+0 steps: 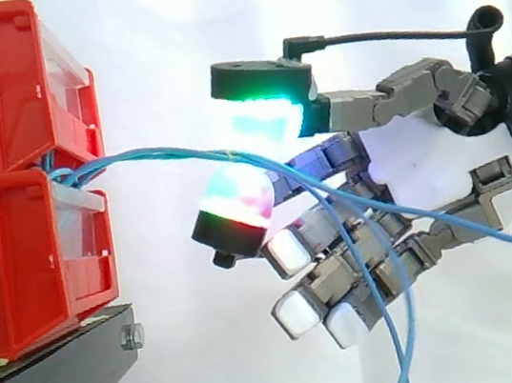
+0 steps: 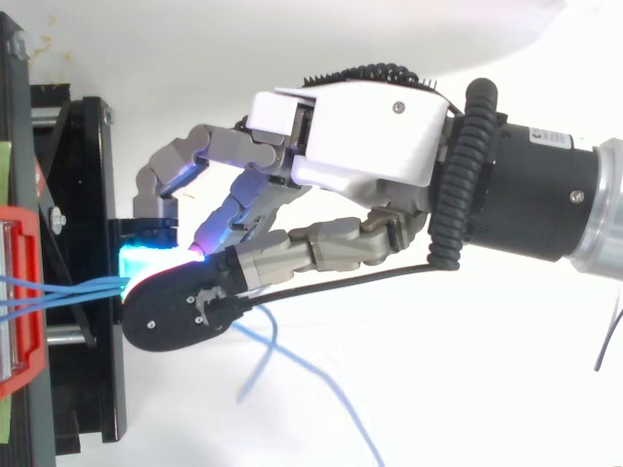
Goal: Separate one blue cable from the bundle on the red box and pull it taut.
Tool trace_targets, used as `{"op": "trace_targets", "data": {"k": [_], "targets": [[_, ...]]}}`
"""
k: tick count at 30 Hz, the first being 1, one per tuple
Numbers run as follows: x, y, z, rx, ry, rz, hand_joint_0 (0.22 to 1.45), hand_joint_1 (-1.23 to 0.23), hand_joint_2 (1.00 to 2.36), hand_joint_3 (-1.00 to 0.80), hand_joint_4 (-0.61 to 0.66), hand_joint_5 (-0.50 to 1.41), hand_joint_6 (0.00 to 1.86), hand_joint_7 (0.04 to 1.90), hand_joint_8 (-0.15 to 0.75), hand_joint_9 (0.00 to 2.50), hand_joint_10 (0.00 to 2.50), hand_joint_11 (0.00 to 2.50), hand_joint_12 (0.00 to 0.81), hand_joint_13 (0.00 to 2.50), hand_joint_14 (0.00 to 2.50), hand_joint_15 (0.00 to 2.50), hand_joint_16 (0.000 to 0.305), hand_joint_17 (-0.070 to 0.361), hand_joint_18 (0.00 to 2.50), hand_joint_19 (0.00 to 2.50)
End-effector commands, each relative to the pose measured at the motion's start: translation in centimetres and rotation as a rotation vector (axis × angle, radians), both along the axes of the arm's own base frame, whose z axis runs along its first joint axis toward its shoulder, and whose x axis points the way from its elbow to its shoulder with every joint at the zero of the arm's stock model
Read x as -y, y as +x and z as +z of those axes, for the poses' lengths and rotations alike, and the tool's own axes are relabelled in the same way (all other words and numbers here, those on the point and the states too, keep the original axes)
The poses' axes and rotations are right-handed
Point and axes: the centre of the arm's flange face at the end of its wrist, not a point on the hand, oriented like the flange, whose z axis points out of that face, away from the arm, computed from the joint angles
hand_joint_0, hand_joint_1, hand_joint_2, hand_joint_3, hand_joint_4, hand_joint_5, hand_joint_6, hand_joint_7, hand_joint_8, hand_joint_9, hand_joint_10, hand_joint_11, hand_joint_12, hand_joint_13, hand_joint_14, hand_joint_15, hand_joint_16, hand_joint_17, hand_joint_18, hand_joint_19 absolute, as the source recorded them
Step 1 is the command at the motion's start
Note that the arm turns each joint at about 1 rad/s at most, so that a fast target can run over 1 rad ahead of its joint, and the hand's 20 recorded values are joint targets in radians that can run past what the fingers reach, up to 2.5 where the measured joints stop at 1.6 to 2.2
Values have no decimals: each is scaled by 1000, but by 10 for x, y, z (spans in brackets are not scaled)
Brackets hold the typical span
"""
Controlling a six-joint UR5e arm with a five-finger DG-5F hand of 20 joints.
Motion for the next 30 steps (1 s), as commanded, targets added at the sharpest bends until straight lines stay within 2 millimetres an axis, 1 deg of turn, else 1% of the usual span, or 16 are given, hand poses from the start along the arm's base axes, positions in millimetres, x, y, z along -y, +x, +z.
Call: {"op": "trace_targets", "data": {"k": [1, 5, 6, 8, 9, 11, 13, 14, 15, 18, 20, 21, 26, 27, 29, 30], "targets": [[0, -1, 0, -7, 0, 3, 561, -643, 1014, -233, -1, -74, 882, 960, 227, 1058, 19, 531, 378, 812, 23, 557, 46, 103, 788, 488], [-1, -1, -1, -9, 1, 9, 577, -747, 1007, 16, -35, -85, 910, 955, 267, 1048, 13, 519, 417, 839, 21, 548, 54, 121, 859, 437], [-1, -1, -1, -9, 1, 9, 603, -788, 1003, 70, -75, -96, 928, 959, 270, 1036, 15, 517, 414, 837, 20, 547, 53, 120, 860, 426], [-1, -1, -1, -9, 1, 10, 619, -800, 1005, 83, -112, -105, 941, 965, 261, 1022, 14, 527, 409, 830, 20, 545, 52, 116, 847, 436], [-1, -1, -1, -9, 1, 10, 663, -823, 1011, 80, -178, -121, 959, 1045, 248, 1000, 17, 538, 385, 809, 21, 545, 47, 105, 815, 457], [-1, 0, 0, -6, 2, 10, 681, -823, 1015, 13, -199, -138, 971, 985, 230, 985, 15, 545, 372, 797, 22, 552, 44, 98, 794, 473], [-1, -1, -1, -8, 2, 12, 742, -854, 1020, -141, -200, -146, 965, 1067, 202, 967, 16, 555, 351, 779, 23, 560, 40, 89, 753, 501], [-1, -1, -1, -9, 2, 12, 762, -848, 1017, -217, -209, -145, 967, 1048, 201, 969, 16, 555, 347, 782, 22, 558, 39, 89, 752, 506], [-1, -1, -1, -9, 3, 12, 792, -842, 1010, -353, -225, -137, 969, 1047, 192, 978, 16, 548, 344, 785, 24, 553, 39, 87, 754, 509], [0, -1, -1, -11, 7, 7, 804, -864, 1002, -470, -275, -128, 967, 1107, 177, 1002, 19, 539, 337, 796, 22, 548, 38, 86, 782, 497], [2, -2, -1, -18, 7, 7, 792, -879, 1000, -500, -290, -121, 966, 1113, 169, 1012, 16, 545, 335, 808, 22, 546, 38, 86, 793, 484], [2, -2, -1, -19, 8, 7, 765, -885, 1000, -500, -277, -109, 961, 1081, 155, 1026, 16, 544, 331, 814, 24, 557, 38, 85, 803, 478], [3, -3, 0, -18, 16, 3, 660, -866, 1000, -500, -176, -83, 938, 930, 145, 1054, 18, 539, 328, 822, 23, 562, 37, 84, 803, 495], [3, -3, 2, -15, 16, 3, 621, -820, 1000, -500, -167, -80, 934, 890, 143, 1057, 18, 540, 330, 821, 23, 564, 37, 84, 799, 505], [3, -4, 4, -10, 17, 3, 596, -765, 1004, -454, -163, -76, 923, 893, 155, 1059, 18, 525, 333, 819, 25, 576, 38, 85, 791, 506], [3, -4, 5, -10, 17, 3, 579, -768, 1009, -394, -169, -73, 913, 900, 160, 1058, 17, 530, 334, 815, 26, 577, 38, 86, 780, 514]]}}
